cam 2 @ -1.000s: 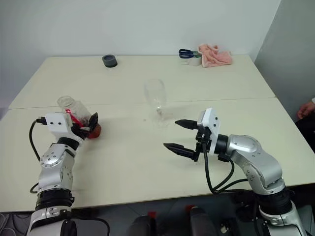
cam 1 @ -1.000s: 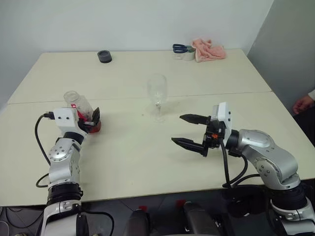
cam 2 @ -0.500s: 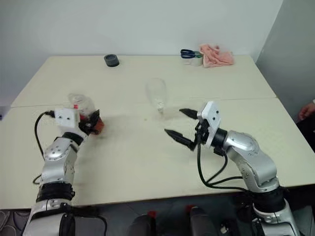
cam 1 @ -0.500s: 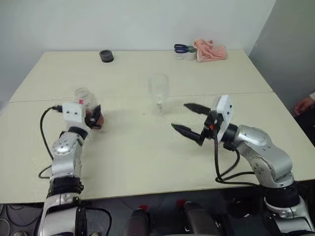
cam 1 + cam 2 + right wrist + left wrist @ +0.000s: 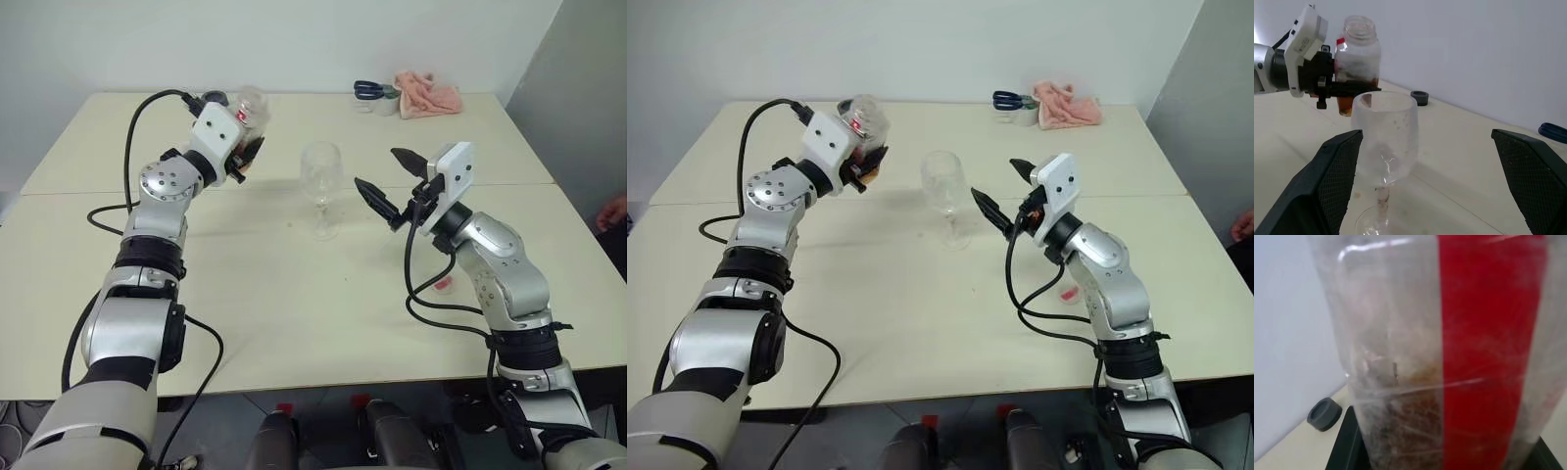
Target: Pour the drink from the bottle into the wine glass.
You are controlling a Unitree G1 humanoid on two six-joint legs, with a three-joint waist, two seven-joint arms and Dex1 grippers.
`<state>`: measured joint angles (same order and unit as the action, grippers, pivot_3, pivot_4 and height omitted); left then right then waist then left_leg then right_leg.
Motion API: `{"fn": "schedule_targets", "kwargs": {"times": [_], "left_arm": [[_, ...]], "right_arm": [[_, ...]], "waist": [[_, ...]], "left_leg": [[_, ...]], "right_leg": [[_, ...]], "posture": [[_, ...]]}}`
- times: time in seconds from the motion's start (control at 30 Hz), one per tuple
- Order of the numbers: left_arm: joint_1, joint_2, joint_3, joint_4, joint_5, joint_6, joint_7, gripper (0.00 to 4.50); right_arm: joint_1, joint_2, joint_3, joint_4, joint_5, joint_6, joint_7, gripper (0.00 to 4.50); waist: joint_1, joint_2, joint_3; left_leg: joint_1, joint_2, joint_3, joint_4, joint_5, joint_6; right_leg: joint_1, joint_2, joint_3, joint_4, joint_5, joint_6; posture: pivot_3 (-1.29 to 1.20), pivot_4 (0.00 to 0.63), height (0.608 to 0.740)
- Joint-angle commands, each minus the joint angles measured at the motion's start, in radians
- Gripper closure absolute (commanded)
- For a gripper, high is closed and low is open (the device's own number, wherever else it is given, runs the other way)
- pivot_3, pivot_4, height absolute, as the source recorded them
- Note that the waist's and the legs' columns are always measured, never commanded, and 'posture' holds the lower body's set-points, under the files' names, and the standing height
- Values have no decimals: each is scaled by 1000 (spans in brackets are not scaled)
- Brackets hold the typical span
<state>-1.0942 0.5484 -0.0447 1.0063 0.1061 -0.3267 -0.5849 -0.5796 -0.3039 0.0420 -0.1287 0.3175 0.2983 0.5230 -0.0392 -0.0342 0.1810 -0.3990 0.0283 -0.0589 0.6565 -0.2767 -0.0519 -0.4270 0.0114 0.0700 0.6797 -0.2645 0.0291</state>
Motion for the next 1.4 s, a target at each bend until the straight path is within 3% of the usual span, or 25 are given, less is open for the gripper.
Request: {"fn": "schedule_targets", "kwargs": {"times": [0.03, 0.67, 1.4], "left_arm": [[-89, 34, -29, 39, 48, -83, -13, 2882], [-305, 20, -153, 229, 228, -227, 15, 2882], [-394, 44, -322, 281, 465, -339, 183, 2882]], "right_arm": [[-31, 11, -8, -22, 5, -29, 11, 0], [-40, 41, 6, -37, 50, 4, 77, 0], [-34, 35, -1, -49, 50, 11, 67, 0]], "waist": [[0, 0, 0], [6, 0, 0], [6, 0, 0]], "left_leg": [[-1, 0, 0, 1, 0, 0], [-1, -2, -2, 5, 0, 0], [-1, -2, -2, 6, 0, 0]], "right_leg": [[0, 0, 0, 0, 0, 0], [1, -1, -2, 1, 0, 0], [1, -1, -2, 2, 0, 0]], "posture": [[0, 150, 740], [0, 150, 740], [0, 150, 740]]}}
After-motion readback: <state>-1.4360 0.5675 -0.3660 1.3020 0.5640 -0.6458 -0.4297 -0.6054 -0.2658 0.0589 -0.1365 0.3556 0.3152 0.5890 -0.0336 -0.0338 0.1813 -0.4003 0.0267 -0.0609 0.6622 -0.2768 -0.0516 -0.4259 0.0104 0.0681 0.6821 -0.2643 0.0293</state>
